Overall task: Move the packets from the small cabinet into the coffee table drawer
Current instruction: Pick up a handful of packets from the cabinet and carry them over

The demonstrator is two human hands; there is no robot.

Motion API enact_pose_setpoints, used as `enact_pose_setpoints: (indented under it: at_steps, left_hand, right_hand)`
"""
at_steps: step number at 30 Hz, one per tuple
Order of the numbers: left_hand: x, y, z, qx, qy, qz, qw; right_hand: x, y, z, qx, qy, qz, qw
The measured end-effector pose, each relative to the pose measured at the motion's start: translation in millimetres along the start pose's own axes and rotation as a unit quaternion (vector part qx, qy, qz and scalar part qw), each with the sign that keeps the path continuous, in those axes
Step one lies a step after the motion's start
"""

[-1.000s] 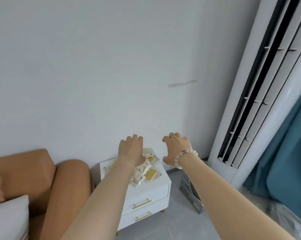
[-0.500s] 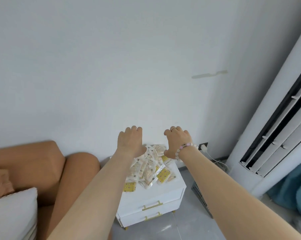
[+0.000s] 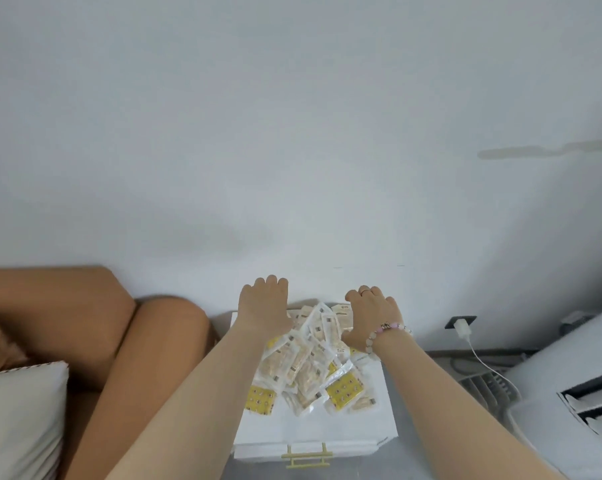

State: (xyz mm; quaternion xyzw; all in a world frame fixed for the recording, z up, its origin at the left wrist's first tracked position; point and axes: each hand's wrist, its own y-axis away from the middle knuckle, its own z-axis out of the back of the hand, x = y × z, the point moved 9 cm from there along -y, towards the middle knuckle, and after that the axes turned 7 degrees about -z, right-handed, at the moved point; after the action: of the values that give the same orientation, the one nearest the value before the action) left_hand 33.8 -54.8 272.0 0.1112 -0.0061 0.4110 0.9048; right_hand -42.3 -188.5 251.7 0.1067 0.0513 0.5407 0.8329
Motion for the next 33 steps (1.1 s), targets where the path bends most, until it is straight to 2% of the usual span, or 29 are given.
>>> enact_pose_setpoints:
  at_steps: [4, 14, 23, 26, 30, 33]
  left_hand:
    - [-0.9, -36.1, -46.3, 0.037, 0.068, 0.022, 0.997]
    - [28.1, -62.6, -201.2, 0.174, 0.109, 0.065, 0.976]
    - [37.4, -99.6, -314.7, 0.206, 0.181, 0.085, 0.958]
    - [30.9, -111.6, -348.5, 0.242, 0.183, 0.066, 0.951]
    - [28.9, -113.4, -370.7, 0.247, 0.187, 0.055, 0.949]
    - [29.7, -111.4, -382.5, 0.237, 0.202, 0.057, 0.949]
  right_hand:
    - [-21.8, -39.4, -43.9, 0.049, 0.007, -0.004, 0.999]
    - [-42.3, -72.0, -190.1, 0.174, 0.02, -0.062, 0.983]
    - [-73.8, -138.4, -269.3, 0.158, -0.103, -0.229, 0.955]
    - [-68.8, -166.9, -297.5, 0.173, -0.143, -0.255, 0.941]
    - [-57.4, -182.6, -325.6, 0.209, -0.185, -0.293, 0.914]
    - [-53.1, -186.5, -337.1, 0.215, -0.199, -0.298, 0.908]
